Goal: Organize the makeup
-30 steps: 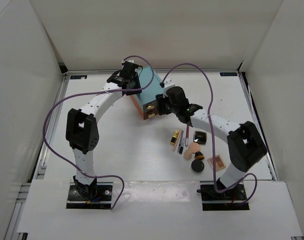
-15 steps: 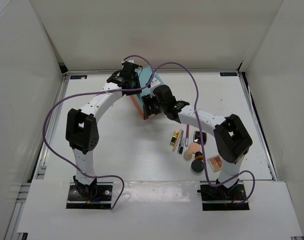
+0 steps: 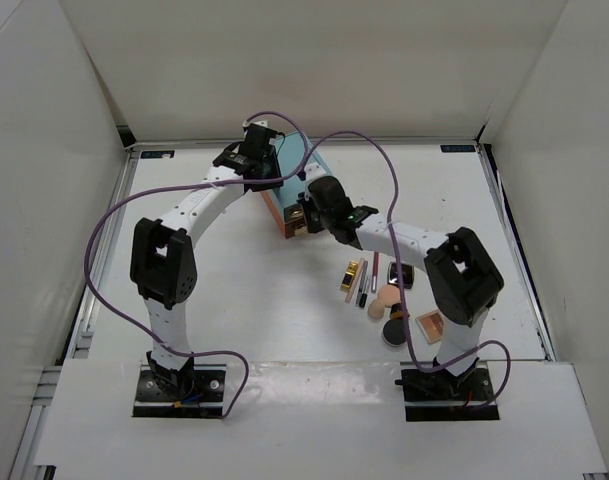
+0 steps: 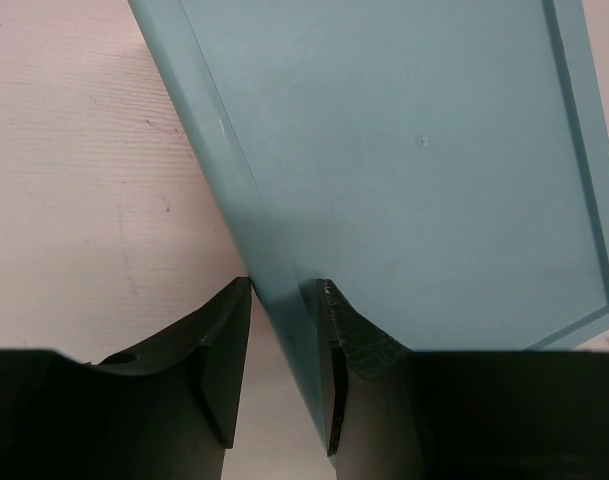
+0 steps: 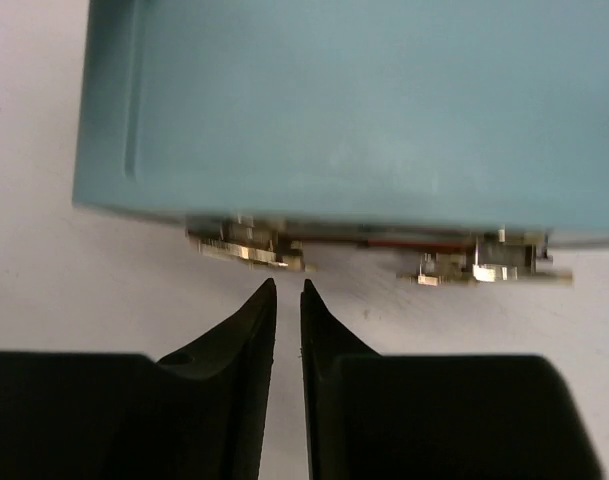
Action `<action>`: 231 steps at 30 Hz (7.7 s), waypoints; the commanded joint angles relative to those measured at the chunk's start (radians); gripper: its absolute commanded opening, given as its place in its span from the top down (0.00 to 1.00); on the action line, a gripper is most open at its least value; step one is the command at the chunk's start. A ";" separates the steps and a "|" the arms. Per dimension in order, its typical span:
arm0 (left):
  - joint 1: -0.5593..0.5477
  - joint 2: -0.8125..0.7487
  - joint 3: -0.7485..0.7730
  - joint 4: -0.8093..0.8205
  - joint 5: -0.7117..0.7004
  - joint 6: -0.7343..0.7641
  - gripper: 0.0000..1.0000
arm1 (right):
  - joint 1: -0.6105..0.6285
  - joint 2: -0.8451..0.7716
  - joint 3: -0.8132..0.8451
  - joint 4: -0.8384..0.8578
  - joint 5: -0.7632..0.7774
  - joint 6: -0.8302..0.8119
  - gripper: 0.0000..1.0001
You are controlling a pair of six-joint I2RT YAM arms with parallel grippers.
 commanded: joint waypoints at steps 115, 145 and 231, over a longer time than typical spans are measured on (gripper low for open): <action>-0.032 -0.717 -0.616 -0.119 -0.084 -0.114 0.02 | -0.380 -0.386 -0.539 -0.297 0.112 0.287 0.63; -0.031 -0.711 -0.585 -0.137 -0.145 -0.123 0.02 | 0.031 -0.291 -0.090 0.010 -0.068 -0.100 0.73; -0.293 -0.662 -0.486 -0.128 -0.165 -0.024 0.02 | 0.034 -0.711 -0.262 -0.696 0.007 0.268 0.64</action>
